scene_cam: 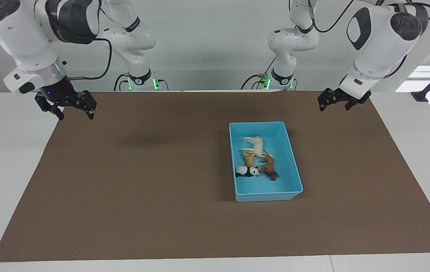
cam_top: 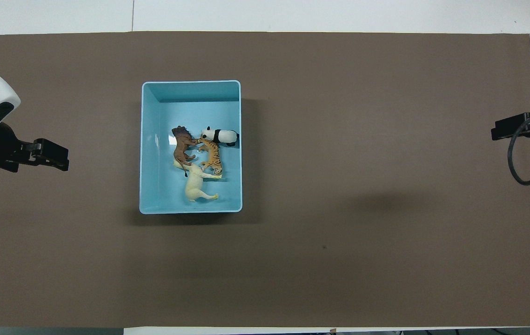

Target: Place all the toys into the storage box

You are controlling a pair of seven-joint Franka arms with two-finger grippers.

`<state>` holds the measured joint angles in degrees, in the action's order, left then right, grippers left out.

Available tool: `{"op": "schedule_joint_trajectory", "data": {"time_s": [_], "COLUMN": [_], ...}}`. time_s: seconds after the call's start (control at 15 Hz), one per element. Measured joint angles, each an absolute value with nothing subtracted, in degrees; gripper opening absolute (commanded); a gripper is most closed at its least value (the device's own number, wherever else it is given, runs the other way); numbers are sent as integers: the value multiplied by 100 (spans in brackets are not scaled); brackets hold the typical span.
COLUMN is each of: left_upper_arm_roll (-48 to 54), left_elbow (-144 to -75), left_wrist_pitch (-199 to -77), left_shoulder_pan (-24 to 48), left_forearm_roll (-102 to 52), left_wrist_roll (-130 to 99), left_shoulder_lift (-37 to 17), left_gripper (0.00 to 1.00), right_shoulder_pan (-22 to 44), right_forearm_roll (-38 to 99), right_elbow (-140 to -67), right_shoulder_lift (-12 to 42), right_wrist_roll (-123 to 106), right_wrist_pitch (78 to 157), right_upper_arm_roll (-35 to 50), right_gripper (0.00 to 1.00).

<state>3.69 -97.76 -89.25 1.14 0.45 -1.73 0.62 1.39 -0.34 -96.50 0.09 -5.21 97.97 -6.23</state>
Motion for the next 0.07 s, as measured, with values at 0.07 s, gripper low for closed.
{"op": "schedule_joint_trajectory", "data": {"time_s": [0.07], "left_upper_arm_roll": [369], "left_elbow": [-9776], "left_wrist_pitch": [-8925], "left_shoulder_pan": [114], "left_forearm_roll": [45], "left_wrist_roll": [-173], "left_shoulder_lift": [62], "left_gripper": [100], "right_shoulder_pan": [139], "right_forearm_roll": [-34], "right_elbow": [-9650], "right_shoulder_lift": [9], "right_wrist_roll": [-521], "right_wrist_pitch": [9797], "right_upper_arm_roll": [-623], "right_gripper": [100]}}
